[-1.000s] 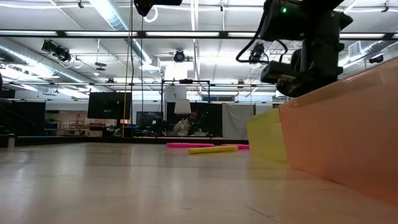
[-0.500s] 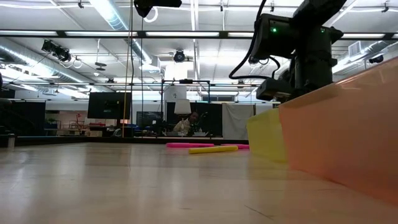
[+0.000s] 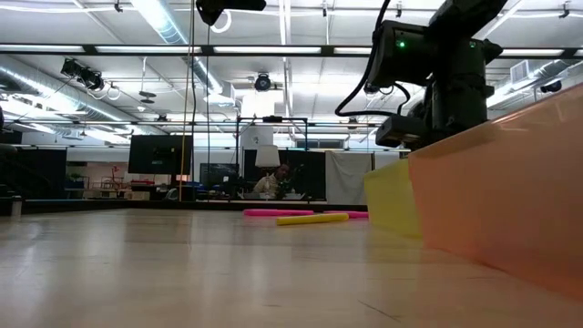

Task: Pick & Place Markers
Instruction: Put the left pink pen into the yellow bin

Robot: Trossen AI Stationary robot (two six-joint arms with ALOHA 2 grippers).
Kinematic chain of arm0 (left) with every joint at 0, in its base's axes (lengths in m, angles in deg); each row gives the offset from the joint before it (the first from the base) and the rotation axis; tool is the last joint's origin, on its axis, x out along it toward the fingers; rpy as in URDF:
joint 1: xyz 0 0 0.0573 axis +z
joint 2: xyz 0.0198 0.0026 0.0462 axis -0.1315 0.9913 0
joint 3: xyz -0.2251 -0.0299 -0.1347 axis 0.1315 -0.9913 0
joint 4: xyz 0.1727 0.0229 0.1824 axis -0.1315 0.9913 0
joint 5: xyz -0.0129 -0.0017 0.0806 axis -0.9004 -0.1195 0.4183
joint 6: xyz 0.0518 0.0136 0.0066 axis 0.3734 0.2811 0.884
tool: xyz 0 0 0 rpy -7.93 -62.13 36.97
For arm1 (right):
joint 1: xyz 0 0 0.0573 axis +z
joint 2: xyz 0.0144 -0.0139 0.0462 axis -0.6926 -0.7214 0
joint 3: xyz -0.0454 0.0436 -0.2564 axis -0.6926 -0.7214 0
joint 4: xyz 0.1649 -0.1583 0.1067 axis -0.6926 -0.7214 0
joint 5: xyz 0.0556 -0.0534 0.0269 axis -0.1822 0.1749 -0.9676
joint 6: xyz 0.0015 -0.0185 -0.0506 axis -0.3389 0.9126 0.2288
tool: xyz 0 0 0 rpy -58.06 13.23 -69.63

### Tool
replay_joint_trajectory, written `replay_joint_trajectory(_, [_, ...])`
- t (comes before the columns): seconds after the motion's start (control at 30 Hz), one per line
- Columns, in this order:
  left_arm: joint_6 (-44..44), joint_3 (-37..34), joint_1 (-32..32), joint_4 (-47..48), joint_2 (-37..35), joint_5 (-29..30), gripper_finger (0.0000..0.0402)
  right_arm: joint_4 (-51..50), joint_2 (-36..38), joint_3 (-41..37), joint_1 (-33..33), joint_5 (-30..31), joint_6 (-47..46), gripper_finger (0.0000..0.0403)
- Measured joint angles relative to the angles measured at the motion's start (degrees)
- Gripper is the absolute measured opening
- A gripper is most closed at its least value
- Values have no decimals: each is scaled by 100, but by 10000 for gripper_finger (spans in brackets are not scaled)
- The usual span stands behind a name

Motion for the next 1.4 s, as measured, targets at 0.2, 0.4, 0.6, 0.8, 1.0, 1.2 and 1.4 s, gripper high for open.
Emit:
replay_joint_trajectory(0.2, [-4,0,0,4,0,0,108,1,43,0,0,106,55,142])
replay_joint_trajectory(0.4, [-4,0,0,9,0,0,108,20,378,0,0,154,131,137])
replay_joint_trajectory(0.6, [0,0,61,5,0,124,108,42,847,0,2,216,130,128])
replay_joint_trajectory(0.8, [-2,0,199,-9,0,149,108,300,1388,0,126,627,707,126])
replay_joint_trajectory(1.0, [-5,0,269,-11,2,151,108,826,1854,2,249,1021,1897,126])
replay_joint_trajectory(1.2, [-37,0,253,-13,2,119,108,1401,2227,2,247,1026,3251,126])
replay_joint_trajectory(1.4, [-63,0,251,-24,2,111,108,2269,2488,2,247,1010,4708,126])
